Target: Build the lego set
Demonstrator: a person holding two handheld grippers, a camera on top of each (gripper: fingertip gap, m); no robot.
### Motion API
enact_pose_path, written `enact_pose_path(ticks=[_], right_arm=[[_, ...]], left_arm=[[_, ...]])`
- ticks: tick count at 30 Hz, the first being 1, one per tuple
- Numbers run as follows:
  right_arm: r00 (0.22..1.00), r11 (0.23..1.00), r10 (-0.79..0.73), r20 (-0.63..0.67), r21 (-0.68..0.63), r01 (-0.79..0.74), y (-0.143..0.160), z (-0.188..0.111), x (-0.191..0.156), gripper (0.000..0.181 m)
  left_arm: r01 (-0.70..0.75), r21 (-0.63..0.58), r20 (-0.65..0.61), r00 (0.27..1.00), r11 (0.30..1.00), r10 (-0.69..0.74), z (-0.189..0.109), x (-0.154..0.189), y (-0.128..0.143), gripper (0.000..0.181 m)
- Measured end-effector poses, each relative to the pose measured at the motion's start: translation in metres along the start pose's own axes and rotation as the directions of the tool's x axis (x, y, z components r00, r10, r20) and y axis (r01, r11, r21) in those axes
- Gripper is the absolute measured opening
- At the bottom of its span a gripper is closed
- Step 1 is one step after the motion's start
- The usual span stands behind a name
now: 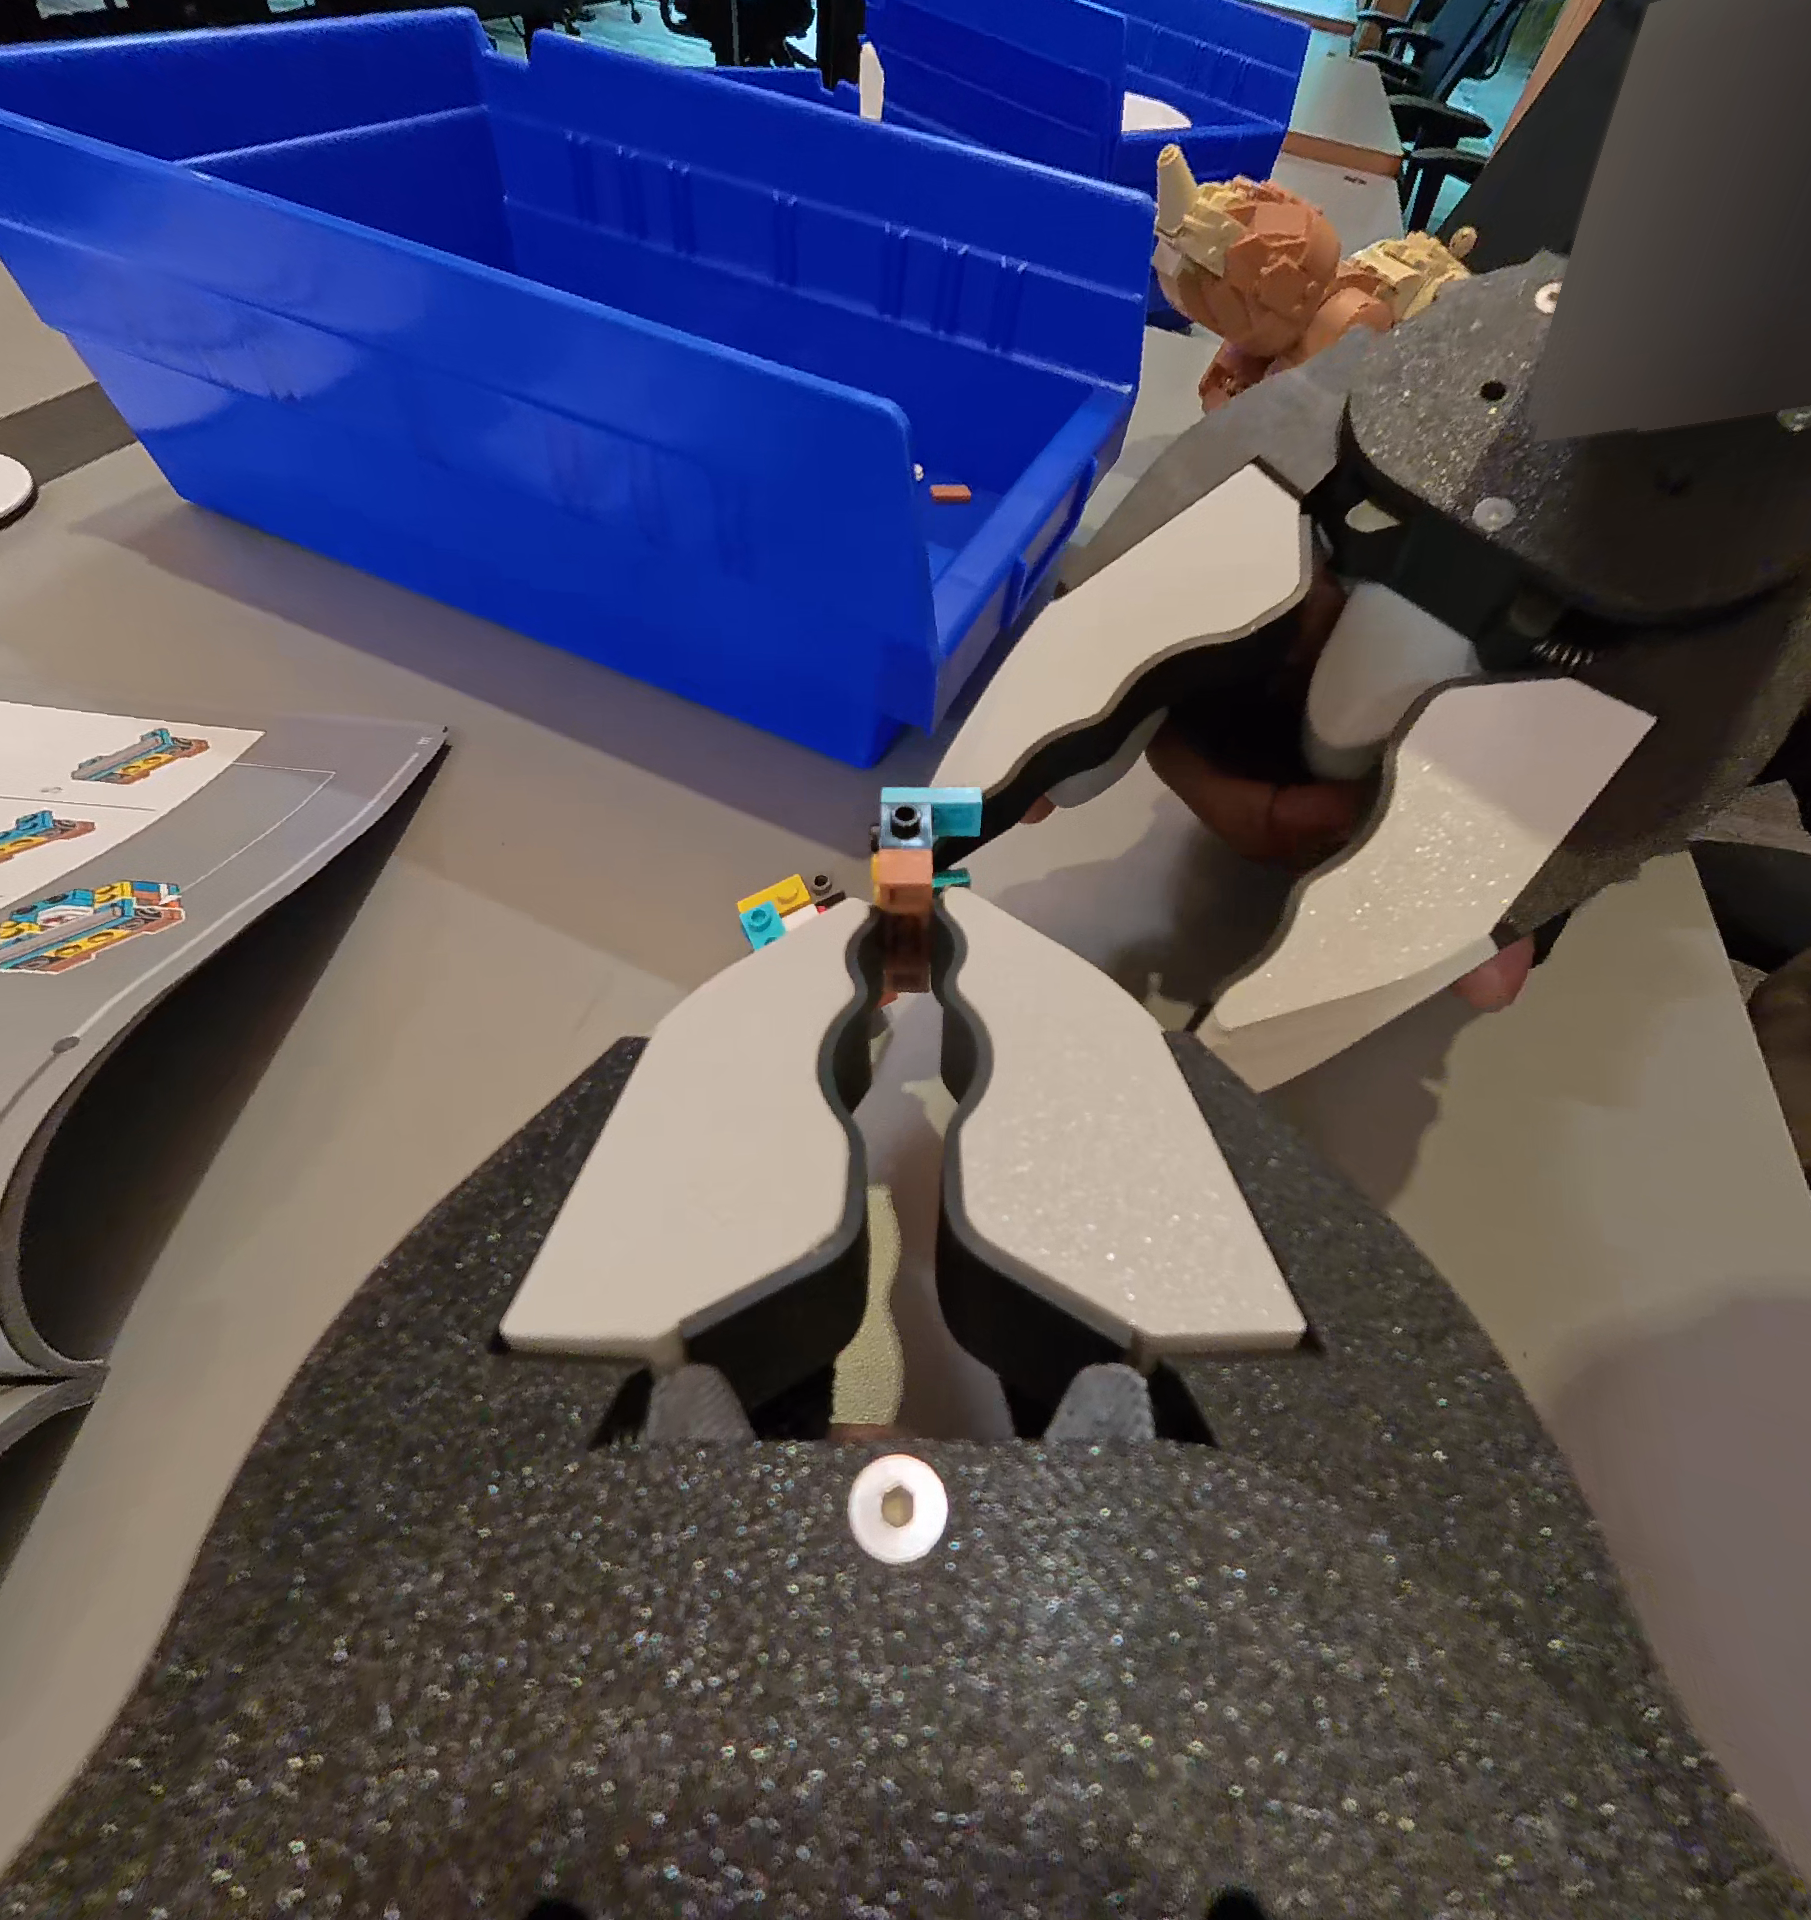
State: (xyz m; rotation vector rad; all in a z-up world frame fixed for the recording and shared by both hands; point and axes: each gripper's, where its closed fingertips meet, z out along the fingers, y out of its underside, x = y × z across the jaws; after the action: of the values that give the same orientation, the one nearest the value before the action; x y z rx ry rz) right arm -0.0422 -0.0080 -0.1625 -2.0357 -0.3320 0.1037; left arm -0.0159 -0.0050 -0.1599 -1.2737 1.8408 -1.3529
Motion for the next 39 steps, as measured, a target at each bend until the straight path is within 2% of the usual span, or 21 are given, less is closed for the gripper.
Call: enact_pose_path(ticks=[10,25,30,39], right_arm=[[0.999,0.999,-0.029,-0.023,-0.029,0.028,0.004,0.002,-0.001,0.058],[0.999,0.999,0.032,-0.028,-0.018,-0.032,0.004,0.005,0.000,0.060],[0.998,0.997,0.062,0.006,0.037,-0.062,-0.005,-0.001,0.005,0.049],[0.998,0.995,0.036,0.043,0.090,-0.040,-0.016,-0.010,0.004,0.043]], left_arm=[[-0.019,-0.024,0.024,1.000,1.000,0.020,0.002,-0.001,0.003,0.008],[-0.033,-0.039,0.063,0.997,0.999,0.036,0.003,-0.004,0.004,0.008],[0.031,0.029,-0.016,0.999,0.999,-0.031,-0.002,-0.001,-0.004,0.008],[0.138,0.098,-0.143,0.982,0.986,-0.123,-0.008,0.003,-0.013,0.008]])
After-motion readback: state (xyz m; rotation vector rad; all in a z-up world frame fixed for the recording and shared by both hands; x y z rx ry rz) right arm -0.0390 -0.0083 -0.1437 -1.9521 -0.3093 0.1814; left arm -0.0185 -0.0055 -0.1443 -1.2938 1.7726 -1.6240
